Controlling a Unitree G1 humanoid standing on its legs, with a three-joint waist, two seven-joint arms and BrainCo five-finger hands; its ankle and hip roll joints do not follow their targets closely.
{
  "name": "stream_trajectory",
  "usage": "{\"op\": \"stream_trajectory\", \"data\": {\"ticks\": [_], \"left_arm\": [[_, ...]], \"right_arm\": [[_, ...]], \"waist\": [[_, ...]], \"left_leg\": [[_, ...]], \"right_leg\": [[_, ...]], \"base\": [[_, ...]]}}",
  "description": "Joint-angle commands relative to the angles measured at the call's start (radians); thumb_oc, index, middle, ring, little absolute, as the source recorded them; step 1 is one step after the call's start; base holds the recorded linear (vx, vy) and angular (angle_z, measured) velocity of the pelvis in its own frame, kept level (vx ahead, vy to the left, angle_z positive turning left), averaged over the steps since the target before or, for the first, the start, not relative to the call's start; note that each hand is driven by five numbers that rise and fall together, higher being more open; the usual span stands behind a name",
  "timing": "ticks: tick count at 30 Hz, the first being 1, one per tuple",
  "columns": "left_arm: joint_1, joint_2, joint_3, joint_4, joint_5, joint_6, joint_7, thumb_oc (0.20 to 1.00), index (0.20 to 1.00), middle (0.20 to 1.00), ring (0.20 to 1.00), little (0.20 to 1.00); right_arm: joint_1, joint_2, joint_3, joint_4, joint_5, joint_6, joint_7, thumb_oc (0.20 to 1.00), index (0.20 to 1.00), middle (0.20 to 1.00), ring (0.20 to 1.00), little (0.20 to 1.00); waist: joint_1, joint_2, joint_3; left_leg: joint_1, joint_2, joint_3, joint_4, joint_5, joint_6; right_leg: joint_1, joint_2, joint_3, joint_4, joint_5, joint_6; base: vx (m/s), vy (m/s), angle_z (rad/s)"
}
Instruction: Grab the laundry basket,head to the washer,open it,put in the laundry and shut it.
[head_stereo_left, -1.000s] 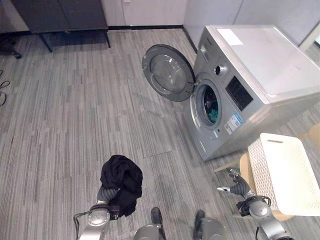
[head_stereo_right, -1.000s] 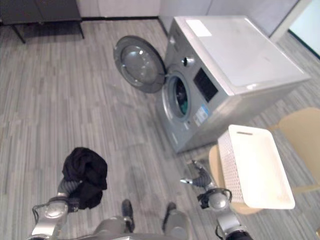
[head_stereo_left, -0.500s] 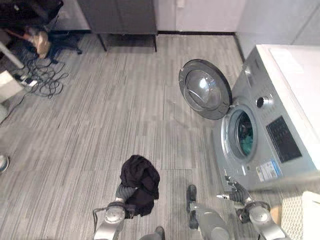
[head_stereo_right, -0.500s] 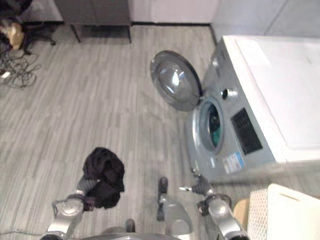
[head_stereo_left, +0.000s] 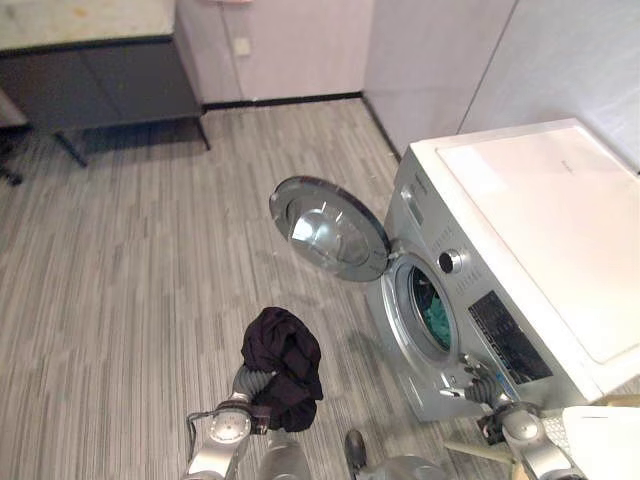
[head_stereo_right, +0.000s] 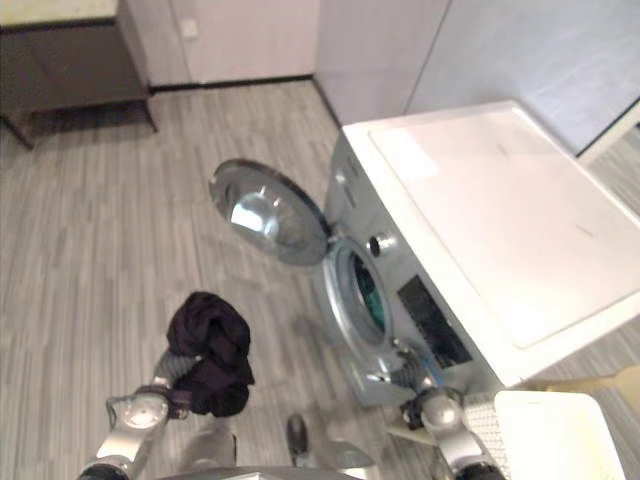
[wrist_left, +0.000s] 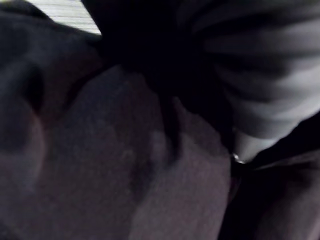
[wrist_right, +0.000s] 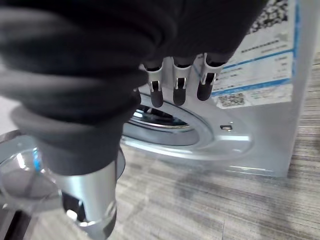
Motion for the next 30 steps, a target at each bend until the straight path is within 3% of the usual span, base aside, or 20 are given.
{"op": "stream_trajectory", "data": {"ticks": [1,3,6,7,8,9,10,11,12,14,15,18,19,20,21,22,23,24,28,30], "left_arm": [[-0.006,0.063,0.018,-0.085,0.035,-0.044,-0.014,0.2,0.2,0.2,0.2,0.2],[-0.006,0.082,0.026,-0.092,0.044,-0.043,-0.017,0.2,0.2,0.2,0.2,0.2],[-0.005,0.1,0.041,-0.107,0.049,-0.042,-0.009,0.2,0.2,0.2,0.2,0.2],[-0.005,0.1,0.041,-0.107,0.049,-0.042,-0.009,0.2,0.2,0.2,0.2,0.2],[-0.002,0.099,0.042,-0.108,0.049,-0.042,-0.011,0.2,0.2,0.2,0.2,0.2],[0.002,0.096,0.047,-0.107,0.05,-0.042,-0.008,0.2,0.2,0.2,0.2,0.2],[0.005,0.095,0.049,-0.107,0.05,-0.04,-0.006,0.2,0.2,0.2,0.2,0.2],[0.005,0.095,0.049,-0.107,0.05,-0.04,-0.006,0.2,0.2,0.2,0.2,0.2],[0.007,0.093,0.054,-0.103,0.048,-0.036,-0.005,0.2,0.2,0.2,0.2,0.2],[0.012,0.089,0.06,-0.099,0.047,-0.031,-0.003,0.2,0.2,0.2,0.2,0.2],[0.021,0.083,0.062,-0.097,0.055,-0.032,-0.01,0.2,0.2,0.2,0.2,0.2],[0.03,0.078,0.074,-0.096,0.051,-0.033,-0.015,0.2,0.2,0.2,0.2,0.2],[0.033,0.081,0.074,-0.1,0.053,-0.031,-0.017,0.2,0.2,0.2,0.2,0.2],[0.037,0.08,0.077,-0.105,0.049,-0.032,-0.016,0.2,0.2,0.2,0.2,0.2],[0.027,0.073,0.074,-0.092,0.039,-0.036,0.002,0.2,0.2,0.2,0.2,0.2],[0.023,0.056,0.078,-0.085,0.027,-0.038,0.011,0.2,0.2,0.2,0.2,0.2],[0.023,0.055,0.078,-0.085,0.027,-0.038,0.011,0.2,0.2,0.2,0.2,0.2],[0.019,0.05,0.079,-0.071,0.024,-0.04,0.017,0.2,0.2,0.2,0.2,0.2],[0.005,0.047,0.08,-0.046,0.012,-0.047,0.039,0.2,0.2,0.2,0.2,0.2],[-0.001,0.047,0.075,-0.045,0.009,-0.045,0.04,0.2,0.2,0.2,0.2,0.2]], "right_arm": [[-0.013,0.002,-0.022,-0.066,0.003,-0.023,-0.009,1.0,1.0,1.0,1.0,1.0],[-0.036,0.023,-0.011,-0.062,0.003,-0.021,0.002,1.0,1.0,1.0,1.0,1.0],[-0.074,0.051,0.012,-0.059,0.001,-0.022,0.005,1.0,1.0,1.0,1.0,1.0],[-0.074,0.052,0.012,-0.059,0.001,-0.022,0.005,1.0,1.0,1.0,1.0,1.0],[-0.074,0.051,0.016,-0.058,-0.003,-0.021,0.007,1.0,1.0,1.0,1.0,1.0],[-0.083,0.044,0.026,-0.055,-0.013,-0.021,0.002,1.0,1.0,1.0,1.0,1.0],[-0.083,0.044,0.028,-0.051,-0.017,-0.019,-0.002,1.0,1.0,1.0,1.0,1.0],[-0.083,0.044,0.028,-0.051,-0.017,-0.019,-0.002,1.0,1.0,1.0,1.0,1.0],[-0.083,0.045,0.029,-0.049,-0.02,-0.016,-0.004,1.0,1.0,1.0,1.0,1.0],[-0.075,0.051,0.028,-0.044,-0.021,-0.013,-0.003,1.0,1.0,1.0,1.0,1.0],[-0.055,0.051,0.017,-0.036,-0.014,-0.013,-0.003,1.0,1.0,1.0,1.0,1.0],[-0.048,0.042,0.01,-0.012,-0.009,-0.014,-0.01,1.0,1.0,1.0,1.0,1.0],[-0.038,0.039,0.004,-0.016,-0.006,-0.015,-0.012,1.0,1.0,1.0,1.0,1.0],[-0.034,0.031,-0.001,-0.021,0.006,-0.016,-0.014,1.0,1.0,1.0,1.0,1.0],[-0.044,0.019,-0.001,-0.012,0.017,-0.016,-0.02,1.0,1.0,1.0,1.0,1.0],[-0.052,0.012,-0.002,0.001,0.014,-0.018,-0.022,1.0,1.0,1.0,1.0,1.0],[-0.053,0.012,-0.002,0.001,0.014,-0.018,-0.022,1.0,1.0,1.0,1.0,1.0],[-0.053,0.008,-0.01,0.013,0.021,-0.021,-0.027,1.0,1.0,1.0,1.0,1.0],[-0.067,0.009,-0.013,0.048,0.03,-0.026,-0.048,1.0,1.0,1.0,1.0,1.0],[-0.068,0.012,-0.018,0.053,0.028,-0.025,-0.047,1.0,1.0,1.0,1.0,1.0]], "waist": [[0.016,-0.048,-0.012],[0.025,-0.056,-0.001],[0.045,-0.056,0.011],[0.046,-0.056,0.009],[0.045,-0.056,0.009],[0.049,-0.052,0.011],[0.056,-0.043,0.008],[0.055,-0.042,0.01],[0.06,-0.038,0.008],[0.059,-0.035,0.002],[0.039,-0.042,-0.012],[0.04,-0.041,-0.023],[0.037,-0.041,-0.022],[0.043,-0.041,-0.015],[0.067,-0.04,0.003],[0.083,-0.053,0.014],[0.083,-0.052,0.015],[0.087,-0.05,0.018],[0.11,-0.024,0.05],[0.104,-0.011,0.051]], "left_leg": [[-0.006,-0.035,0.065,0.11,-0.071,0.014],[0.02,-0.039,0.154,0.15,-0.128,0.05],[0.085,-0.031,0.295,0.144,-0.179,0.073],[0.084,-0.031,0.297,0.142,-0.176,0.073],[0.096,-0.035,0.312,0.14,-0.182,0.077],[0.136,-0.046,0.358,0.127,-0.201,0.083],[0.169,-0.047,0.37,0.11,-0.228,0.078],[0.172,-0.047,0.37,0.108,-0.229,0.078],[0.197,-0.045,0.393,0.089,-0.233,0.078],[0.224,-0.044,0.415,0.08,-0.239,0.078],[0.231,-0.053,0.415,0.092,-0.249,0.074],[0.223,-0.038,0.43,0.147,-0.249,0.055],[0.212,-0.017,0.427,0.224,-0.235,0.041],[0.187,0.006,0.408,0.316,-0.209,0.033],[0.101,-0.018,0.298,0.413,-0.176,0.033],[0.024,-0.085,0.219,0.375,-0.202,0.059],[0.026,-0.085,0.219,0.375,-0.203,0.059],[0.012,-0.098,0.195,0.294,-0.208,0.058],[-0.058,-0.112,0.113,0.151,-0.079,0.025],[-0.057,-0.11,0.094,0.12,-0.074,0.028]], "right_leg": [[-0.06,-0.173,-0.077,0.141,-0.128,0.149],[-0.1,-0.193,-0.03,0.219,-0.118,0.169],[-0.21,-0.226,-0.159,0.326,-0.076,0.18],[-0.213,-0.226,-0.157,0.324,-0.073,0.18],[-0.226,-0.226,-0.2,0.328,-0.071,0.18],[-0.258,-0.228,-0.32,0.329,-0.067,0.169],[-0.262,-0.238,-0.397,0.33,-0.084,0.171],[-0.26,-0.237,-0.398,0.33,-0.086,0.171],[-0.272,-0.254,-0.494,0.332,-0.088,0.158],[-0.277,-0.264,-0.589,0.332,-0.096,0.148],[-0.247,-0.228,-0.539,0.257,-0.101,0.143],[-0.212,-0.206,-0.529,0.197,-0.089,0.132],[-0.193,-0.188,-0.514,0.175,-0.088,0.116],[-0.175,-0.167,-0.486,0.158,-0.092,0.099],[-0.15,-0.141,-0.439,0.14,-0.108,0.075],[-0.14,-0.152,-0.406,0.132,-0.099,0.077],[-0.139,-0.152,-0.406,0.133,-0.099,0.078],[-0.126,-0.153,-0.379,0.127,-0.1,0.089],[-0.122,-0.127,-0.312,0.144,-0.115,0.092],[-0.136,-0.121,-0.285,0.167,-0.131,0.099]], "base": [[0.19,0.31,-0.66],[0.14,0.402,-1.3],[0.08,0.299,-1.49],[0.07,0.141,-1.74],[0.11,0.142,-2.12],[0.23,0.194,-1.59],[0.2,0.15,-1.06],[0.17,0.065,-0.87],[0.11,0.018,-1.14],[0.21,-0.055,-0.69],[0.27,-0.162,-0.37],[0.18,-0.158,-0.12],[0.15,-0.151,-0.06],[0.22,-0.189,-0.19],[0.16,-0.073,-0.89],[0.09,-0.005,-1.08],[0.11,0.095,-1.08],[0.12,0.101,-0.73],[0.08,0.136,-0.62],[0.04,0.127,-0.71]]}}
